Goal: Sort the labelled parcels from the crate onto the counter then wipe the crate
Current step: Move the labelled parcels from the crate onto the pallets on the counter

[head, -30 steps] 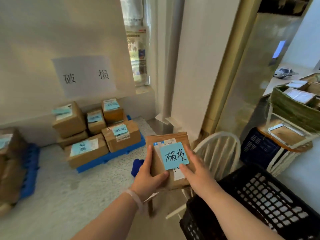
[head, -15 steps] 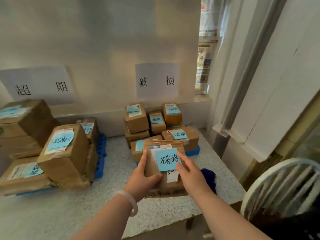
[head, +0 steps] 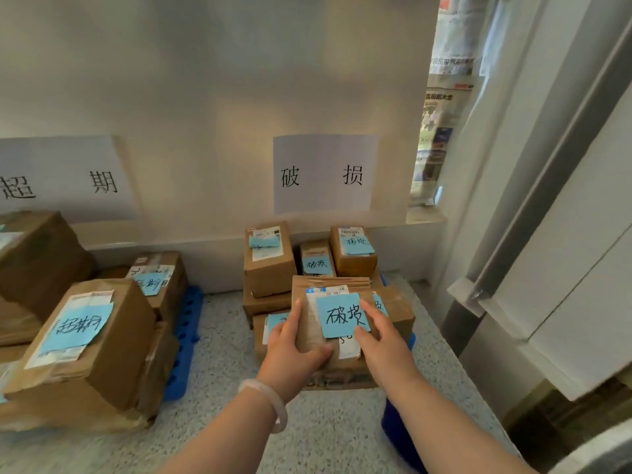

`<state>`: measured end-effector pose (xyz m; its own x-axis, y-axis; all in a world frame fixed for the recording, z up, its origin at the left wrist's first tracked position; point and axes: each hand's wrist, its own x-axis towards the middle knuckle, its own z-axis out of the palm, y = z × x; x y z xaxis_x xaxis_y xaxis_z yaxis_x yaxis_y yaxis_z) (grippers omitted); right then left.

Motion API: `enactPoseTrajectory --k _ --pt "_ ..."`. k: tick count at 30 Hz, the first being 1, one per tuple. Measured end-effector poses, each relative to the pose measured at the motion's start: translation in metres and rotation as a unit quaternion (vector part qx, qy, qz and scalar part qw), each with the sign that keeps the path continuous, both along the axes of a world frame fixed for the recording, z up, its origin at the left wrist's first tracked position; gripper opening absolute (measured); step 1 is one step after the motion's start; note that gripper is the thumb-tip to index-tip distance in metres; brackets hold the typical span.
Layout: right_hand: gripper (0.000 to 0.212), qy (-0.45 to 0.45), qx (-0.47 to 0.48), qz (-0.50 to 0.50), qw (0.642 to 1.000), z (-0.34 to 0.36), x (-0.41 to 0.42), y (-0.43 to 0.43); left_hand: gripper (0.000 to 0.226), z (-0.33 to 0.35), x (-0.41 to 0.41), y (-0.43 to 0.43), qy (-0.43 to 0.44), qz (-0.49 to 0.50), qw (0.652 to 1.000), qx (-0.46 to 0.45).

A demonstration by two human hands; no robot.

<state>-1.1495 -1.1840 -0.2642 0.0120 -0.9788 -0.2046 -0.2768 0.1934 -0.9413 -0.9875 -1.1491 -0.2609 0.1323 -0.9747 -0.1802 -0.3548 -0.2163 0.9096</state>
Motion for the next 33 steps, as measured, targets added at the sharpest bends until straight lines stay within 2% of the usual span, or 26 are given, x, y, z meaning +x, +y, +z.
enactPoseTrajectory --k 5,18,24,33 --pt "0.045 -0.013 -0.021 0.004 1.000 0.026 -0.022 -0.079 0.094 0.018 -0.022 -0.073 -0.019 -0.001 0.999 -0.028" --pt "0.048 0.075 -0.045 0.046 0.995 0.055 -0.035 -0.249 0.092 0.037 -0.038 -0.237 -0.025 0.031 0.999 -0.027" --pt "0.049 0.114 -0.023 0.075 0.990 0.029 -0.035 -0.295 0.089 0.014 -0.041 -0.271 -0.069 0.021 0.997 0.009" --pt "0.048 0.135 -0.063 0.086 0.985 0.009 -0.023 -0.330 0.084 0.011 -0.031 -0.303 -0.139 0.039 0.989 -0.003"
